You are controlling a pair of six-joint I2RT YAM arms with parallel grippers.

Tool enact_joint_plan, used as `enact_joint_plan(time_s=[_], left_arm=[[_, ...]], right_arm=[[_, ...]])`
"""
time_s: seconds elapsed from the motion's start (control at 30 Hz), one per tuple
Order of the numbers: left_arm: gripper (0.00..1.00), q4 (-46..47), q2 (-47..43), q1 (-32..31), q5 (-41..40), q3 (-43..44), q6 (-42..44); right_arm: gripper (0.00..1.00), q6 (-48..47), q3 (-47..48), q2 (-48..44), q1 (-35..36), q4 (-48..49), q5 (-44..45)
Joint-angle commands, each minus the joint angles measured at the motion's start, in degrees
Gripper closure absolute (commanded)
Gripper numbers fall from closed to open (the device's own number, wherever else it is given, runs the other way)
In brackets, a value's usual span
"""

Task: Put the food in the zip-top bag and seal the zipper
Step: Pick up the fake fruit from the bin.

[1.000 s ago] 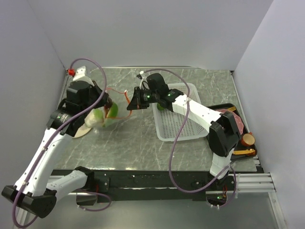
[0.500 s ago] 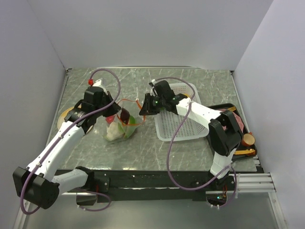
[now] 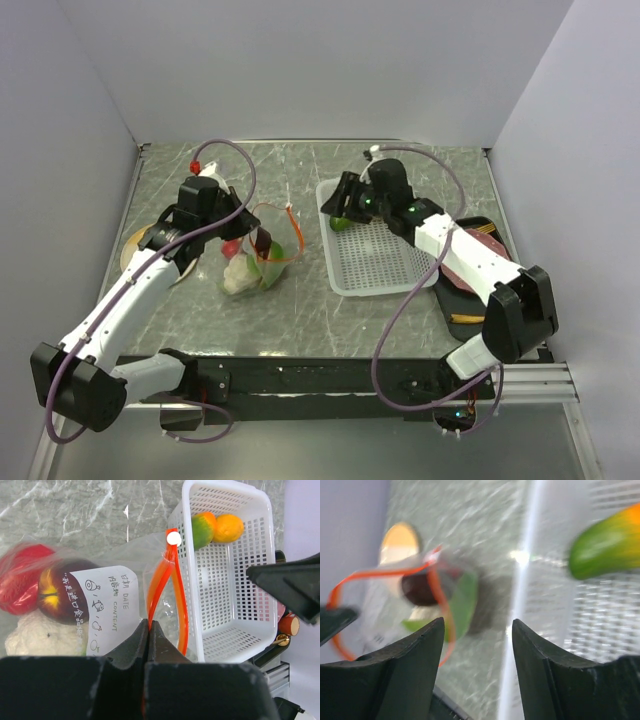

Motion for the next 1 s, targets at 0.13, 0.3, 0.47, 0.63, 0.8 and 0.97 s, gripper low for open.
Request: enact_joint_plan(time_s=[0.13, 0.3, 0.47, 0.63, 0.8, 0.97], left_arm=[[0.99, 2.6, -1.6, -0.1, 2.1, 2.9, 0.3], [0.99, 4.5, -2.5, -0.1, 2.2, 1.7, -0.3], [0.99, 3.5, -2.4, -0.1, 1.7, 2.3, -0.1], [0.99, 2.0, -1.0, -0.1, 0.7, 3.8, 1.3], [0.99, 2.6, -0.9, -0.1, 1.5, 3.8, 0.9], [0.99, 2.5, -1.3, -0.1, 0.8, 3.6, 1.0]], right_arm=[[0.21, -1.9, 3.6, 7.0, -4.8, -8.0, 8.0], [0.21, 4.0, 0.8, 9.5, -7.6, -2.5, 6.0], [0.2, 7.1, 0.3, 13.4, -9.4, 3.3, 2.4], [0.19, 5.8, 6.3, 18.6, -10.0, 0.1, 3.3], [0.19, 6.0, 7.6, 20.8, -10.6, 0.9, 3.1], [0.19, 5.9, 10.9, 23.4, -11.2, 0.5, 2.3]])
